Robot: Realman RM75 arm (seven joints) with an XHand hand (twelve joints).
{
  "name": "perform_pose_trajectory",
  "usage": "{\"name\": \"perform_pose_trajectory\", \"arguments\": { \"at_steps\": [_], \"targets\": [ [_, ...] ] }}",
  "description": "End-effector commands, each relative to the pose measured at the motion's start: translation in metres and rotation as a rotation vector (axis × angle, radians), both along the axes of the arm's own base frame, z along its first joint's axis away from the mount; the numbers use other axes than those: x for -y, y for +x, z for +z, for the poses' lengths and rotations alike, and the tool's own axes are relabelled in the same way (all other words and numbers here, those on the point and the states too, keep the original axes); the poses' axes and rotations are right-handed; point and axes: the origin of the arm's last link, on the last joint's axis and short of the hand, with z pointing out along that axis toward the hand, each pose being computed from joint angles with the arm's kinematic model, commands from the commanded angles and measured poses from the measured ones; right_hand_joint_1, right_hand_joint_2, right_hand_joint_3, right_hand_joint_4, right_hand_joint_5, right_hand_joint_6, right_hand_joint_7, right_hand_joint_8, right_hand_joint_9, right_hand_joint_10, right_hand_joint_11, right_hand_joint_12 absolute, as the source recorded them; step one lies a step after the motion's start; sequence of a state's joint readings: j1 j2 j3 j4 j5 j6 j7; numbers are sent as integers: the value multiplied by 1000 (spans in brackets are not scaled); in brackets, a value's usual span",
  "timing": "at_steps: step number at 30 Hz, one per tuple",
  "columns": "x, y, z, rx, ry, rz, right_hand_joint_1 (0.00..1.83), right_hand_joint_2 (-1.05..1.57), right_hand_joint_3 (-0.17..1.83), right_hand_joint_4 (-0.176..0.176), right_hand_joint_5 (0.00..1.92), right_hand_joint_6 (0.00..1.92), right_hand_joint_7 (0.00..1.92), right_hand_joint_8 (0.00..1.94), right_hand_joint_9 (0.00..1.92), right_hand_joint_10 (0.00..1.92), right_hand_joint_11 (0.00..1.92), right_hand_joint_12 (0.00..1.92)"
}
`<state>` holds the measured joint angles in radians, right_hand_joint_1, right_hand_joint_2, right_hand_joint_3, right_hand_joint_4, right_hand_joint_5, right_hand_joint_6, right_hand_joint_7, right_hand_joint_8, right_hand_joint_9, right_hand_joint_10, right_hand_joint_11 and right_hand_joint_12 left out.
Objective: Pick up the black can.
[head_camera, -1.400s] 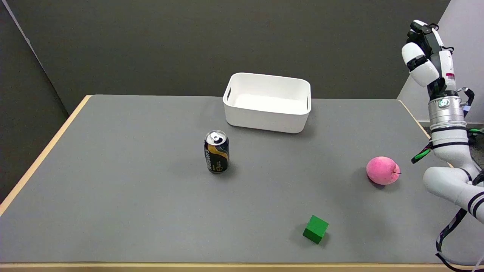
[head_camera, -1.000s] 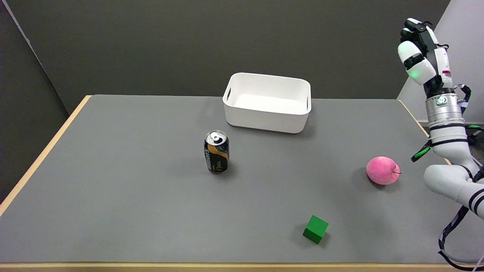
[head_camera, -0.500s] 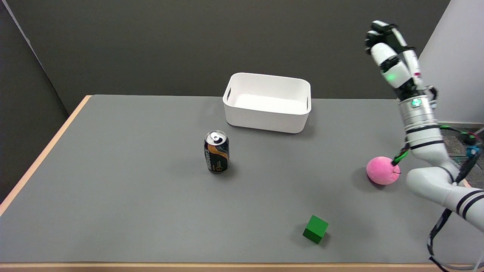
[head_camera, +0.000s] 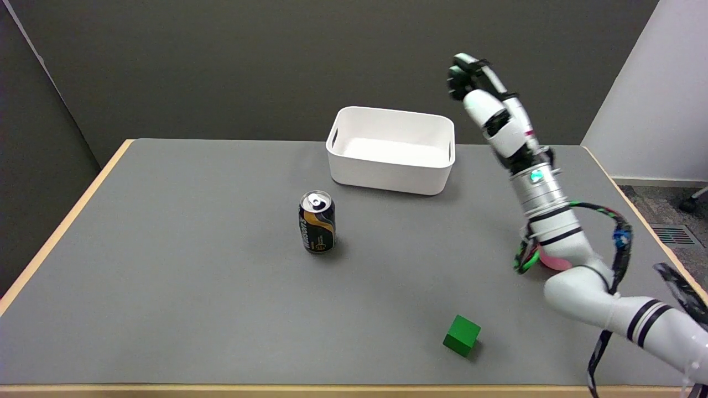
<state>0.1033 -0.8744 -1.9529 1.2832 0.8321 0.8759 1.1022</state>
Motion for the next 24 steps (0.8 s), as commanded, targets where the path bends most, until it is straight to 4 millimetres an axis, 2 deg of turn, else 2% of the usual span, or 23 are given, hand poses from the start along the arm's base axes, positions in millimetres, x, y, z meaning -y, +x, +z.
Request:
{"name": "perform_pose_trajectory", "arguments": {
  "at_steps": [1,8,15,21,24],
  "targets": [
    [-5,-11,-120,12,278,-41,193,664,992,42,126,386,212,301,132,625,14,1055],
    [25,-20,-135,-58,297,-161,197,662,991,30,123,384,201,298,123,622,-1,1031],
    [59,-25,-124,-82,242,-196,208,655,995,29,126,391,194,298,106,613,-1,1016],
    [73,-34,-116,-93,205,-242,215,651,989,32,130,393,195,299,112,616,-1,1026],
    [74,-43,-118,-98,209,-276,220,650,987,33,132,394,203,301,119,620,1,1035]
  ]
}}
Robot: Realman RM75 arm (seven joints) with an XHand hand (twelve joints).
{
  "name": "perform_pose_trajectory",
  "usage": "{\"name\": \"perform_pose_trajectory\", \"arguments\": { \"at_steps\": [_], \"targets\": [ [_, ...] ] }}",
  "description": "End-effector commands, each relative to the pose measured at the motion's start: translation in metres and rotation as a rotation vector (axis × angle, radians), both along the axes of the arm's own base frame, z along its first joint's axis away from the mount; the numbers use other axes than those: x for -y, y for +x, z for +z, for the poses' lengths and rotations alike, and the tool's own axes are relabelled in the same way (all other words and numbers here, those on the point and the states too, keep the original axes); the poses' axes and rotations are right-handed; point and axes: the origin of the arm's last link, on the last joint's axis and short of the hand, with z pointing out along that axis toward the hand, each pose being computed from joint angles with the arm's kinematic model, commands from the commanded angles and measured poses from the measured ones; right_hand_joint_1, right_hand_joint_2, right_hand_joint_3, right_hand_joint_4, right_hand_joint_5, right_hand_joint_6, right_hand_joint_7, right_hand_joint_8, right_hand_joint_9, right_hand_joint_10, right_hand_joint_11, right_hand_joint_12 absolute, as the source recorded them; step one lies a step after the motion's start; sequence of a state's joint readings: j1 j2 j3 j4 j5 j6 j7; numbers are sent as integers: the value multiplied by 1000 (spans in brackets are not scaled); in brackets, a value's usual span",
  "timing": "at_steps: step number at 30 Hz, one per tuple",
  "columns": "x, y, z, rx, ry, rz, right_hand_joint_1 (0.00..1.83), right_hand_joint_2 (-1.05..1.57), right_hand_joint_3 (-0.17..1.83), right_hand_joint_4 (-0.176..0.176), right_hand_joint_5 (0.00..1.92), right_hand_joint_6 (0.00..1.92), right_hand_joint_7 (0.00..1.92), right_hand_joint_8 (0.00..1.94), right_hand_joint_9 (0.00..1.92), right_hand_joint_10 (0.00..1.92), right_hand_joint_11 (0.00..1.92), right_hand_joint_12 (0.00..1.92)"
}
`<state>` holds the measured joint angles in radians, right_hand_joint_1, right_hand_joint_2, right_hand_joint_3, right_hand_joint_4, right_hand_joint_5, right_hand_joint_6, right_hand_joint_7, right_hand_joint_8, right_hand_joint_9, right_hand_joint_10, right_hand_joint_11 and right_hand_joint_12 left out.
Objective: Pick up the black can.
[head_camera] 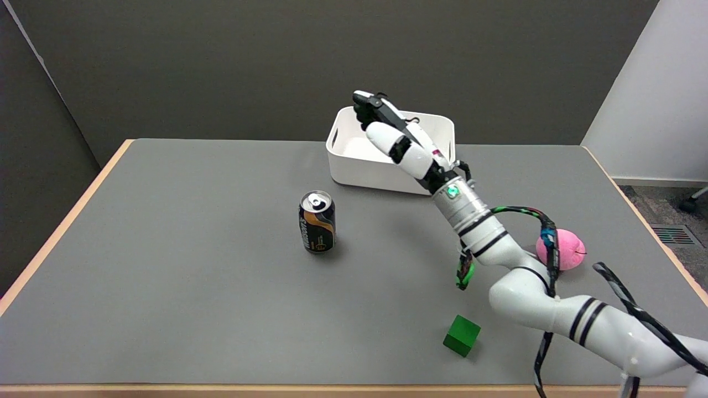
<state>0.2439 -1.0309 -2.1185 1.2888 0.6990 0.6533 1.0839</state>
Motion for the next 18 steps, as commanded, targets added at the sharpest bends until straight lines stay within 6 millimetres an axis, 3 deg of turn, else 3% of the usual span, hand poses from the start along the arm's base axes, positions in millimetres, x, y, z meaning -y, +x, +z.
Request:
{"name": "perform_pose_trajectory", "arguments": {
  "at_steps": [1,18],
  "targets": [
    [40,-23,-15,-69,-4,-133,222,649,987,33,135,396,205,303,121,622,3,1038],
    [28,-69,-20,-34,17,-279,230,644,986,35,145,403,229,318,149,641,27,1066]
  ]
}}
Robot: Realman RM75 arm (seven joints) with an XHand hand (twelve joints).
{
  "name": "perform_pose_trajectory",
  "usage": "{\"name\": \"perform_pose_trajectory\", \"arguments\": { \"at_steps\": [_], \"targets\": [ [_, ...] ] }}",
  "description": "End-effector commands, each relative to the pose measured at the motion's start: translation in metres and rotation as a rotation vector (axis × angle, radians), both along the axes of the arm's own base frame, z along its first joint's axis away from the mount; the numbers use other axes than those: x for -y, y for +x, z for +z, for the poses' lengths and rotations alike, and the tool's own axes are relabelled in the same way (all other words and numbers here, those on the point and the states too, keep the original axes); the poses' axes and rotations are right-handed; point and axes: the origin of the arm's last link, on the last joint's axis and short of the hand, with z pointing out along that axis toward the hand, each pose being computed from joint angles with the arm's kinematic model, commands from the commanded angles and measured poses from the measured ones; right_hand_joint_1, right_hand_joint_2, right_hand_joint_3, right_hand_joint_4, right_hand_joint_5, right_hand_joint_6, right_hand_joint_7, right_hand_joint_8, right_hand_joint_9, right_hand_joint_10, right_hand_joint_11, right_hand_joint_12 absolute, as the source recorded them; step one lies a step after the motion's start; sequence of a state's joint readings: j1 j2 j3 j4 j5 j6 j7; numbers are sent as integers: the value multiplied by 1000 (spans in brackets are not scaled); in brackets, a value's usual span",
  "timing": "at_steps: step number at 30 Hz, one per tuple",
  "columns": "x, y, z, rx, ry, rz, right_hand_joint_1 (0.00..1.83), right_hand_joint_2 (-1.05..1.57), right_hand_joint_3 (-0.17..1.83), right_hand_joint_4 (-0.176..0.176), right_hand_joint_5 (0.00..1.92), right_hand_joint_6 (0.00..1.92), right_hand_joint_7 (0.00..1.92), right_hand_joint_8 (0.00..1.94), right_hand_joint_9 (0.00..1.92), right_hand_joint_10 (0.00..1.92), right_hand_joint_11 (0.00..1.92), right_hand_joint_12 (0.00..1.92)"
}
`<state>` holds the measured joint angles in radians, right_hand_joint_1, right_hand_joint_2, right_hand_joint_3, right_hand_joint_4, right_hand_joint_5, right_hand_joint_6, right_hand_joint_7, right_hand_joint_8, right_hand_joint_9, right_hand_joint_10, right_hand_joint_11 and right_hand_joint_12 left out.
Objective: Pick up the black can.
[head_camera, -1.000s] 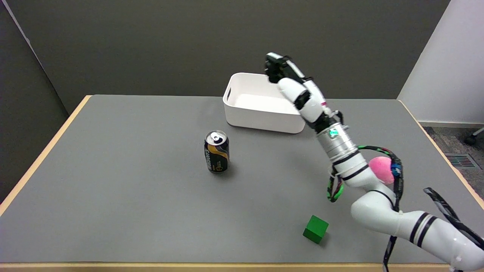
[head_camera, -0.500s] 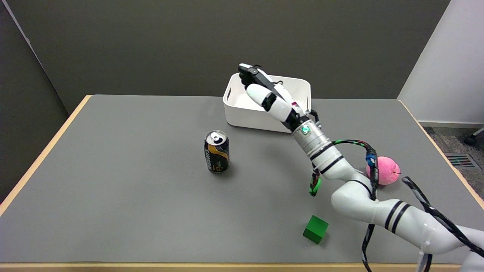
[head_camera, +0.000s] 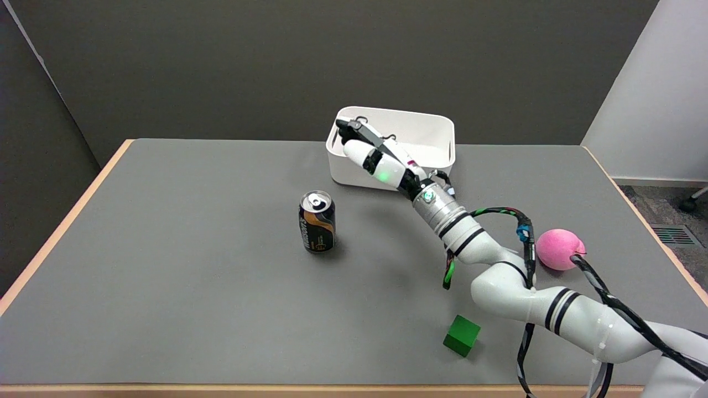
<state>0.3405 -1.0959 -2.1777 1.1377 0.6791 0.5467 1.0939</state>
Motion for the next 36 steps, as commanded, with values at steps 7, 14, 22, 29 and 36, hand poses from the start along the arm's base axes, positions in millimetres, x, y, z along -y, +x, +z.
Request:
{"name": "perform_pose_trajectory", "arguments": {
  "at_steps": [7,14,22,29,36],
  "targets": [
    [4,-41,-6,7,3,-146,240,639,985,36,146,405,233,322,155,644,35,1070],
    [8,-43,-9,-6,10,-154,312,676,860,37,166,370,247,294,167,621,17,1115],
    [8,-48,-16,-3,20,-166,321,670,863,37,166,370,248,294,169,619,19,1115],
    [4,-56,-17,26,31,-200,323,668,864,38,168,372,250,295,171,620,24,1118],
    [1,-66,-15,9,27,-224,332,663,867,40,169,373,252,296,172,619,26,1118]
  ]
}}
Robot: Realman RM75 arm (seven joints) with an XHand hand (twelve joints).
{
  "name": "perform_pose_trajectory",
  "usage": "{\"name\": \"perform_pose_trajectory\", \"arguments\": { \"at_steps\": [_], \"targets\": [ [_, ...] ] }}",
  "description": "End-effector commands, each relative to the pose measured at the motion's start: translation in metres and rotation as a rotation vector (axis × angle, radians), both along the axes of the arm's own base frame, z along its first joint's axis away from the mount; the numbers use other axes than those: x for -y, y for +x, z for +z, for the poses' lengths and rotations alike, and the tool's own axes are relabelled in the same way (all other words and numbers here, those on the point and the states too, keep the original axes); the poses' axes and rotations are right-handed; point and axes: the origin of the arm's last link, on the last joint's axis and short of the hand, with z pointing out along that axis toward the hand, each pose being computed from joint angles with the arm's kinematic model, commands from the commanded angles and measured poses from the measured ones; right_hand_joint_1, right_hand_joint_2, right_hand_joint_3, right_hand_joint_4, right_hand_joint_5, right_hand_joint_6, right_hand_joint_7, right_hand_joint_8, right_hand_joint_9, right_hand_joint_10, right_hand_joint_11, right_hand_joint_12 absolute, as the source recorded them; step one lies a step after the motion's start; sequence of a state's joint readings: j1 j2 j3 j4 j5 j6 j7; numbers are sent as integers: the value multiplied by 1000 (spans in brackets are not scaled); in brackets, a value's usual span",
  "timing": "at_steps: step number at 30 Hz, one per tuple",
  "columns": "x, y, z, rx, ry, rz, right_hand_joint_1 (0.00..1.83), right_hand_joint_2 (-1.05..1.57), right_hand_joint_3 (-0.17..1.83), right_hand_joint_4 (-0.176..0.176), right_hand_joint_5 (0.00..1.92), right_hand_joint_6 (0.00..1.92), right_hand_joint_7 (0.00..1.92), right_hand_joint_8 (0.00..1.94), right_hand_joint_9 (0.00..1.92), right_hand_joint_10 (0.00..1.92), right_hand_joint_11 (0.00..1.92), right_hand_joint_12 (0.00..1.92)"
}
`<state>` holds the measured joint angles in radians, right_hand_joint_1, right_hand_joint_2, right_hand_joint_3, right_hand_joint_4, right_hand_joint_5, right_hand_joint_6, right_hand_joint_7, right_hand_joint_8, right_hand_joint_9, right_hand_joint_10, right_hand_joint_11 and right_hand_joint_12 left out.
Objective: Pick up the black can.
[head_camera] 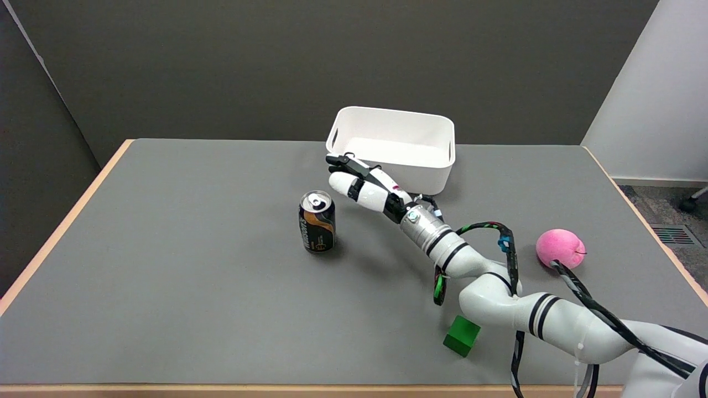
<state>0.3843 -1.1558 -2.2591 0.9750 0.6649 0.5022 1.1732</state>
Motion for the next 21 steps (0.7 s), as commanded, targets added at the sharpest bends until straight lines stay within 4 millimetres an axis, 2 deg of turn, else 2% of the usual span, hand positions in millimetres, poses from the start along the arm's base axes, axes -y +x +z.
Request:
{"name": "perform_pose_trajectory", "arguments": {
  "at_steps": [1,6,7,9,21],
  "targets": [
    [-4,-19,-1,-10,7,-57,335,661,868,40,169,373,252,296,172,619,26,1118],
    [-4,-21,-1,-38,13,-54,368,629,881,43,168,373,248,293,171,616,24,1116],
    [-3,-22,5,-62,4,-57,379,613,900,44,163,377,242,291,166,617,19,1120],
    [-3,-20,-2,-43,16,-50,402,592,920,44,156,379,229,285,157,614,11,1122],
    [-7,-21,-9,-35,33,-44,421,582,922,43,141,367,203,271,132,589,1,1113]
  ]
}}
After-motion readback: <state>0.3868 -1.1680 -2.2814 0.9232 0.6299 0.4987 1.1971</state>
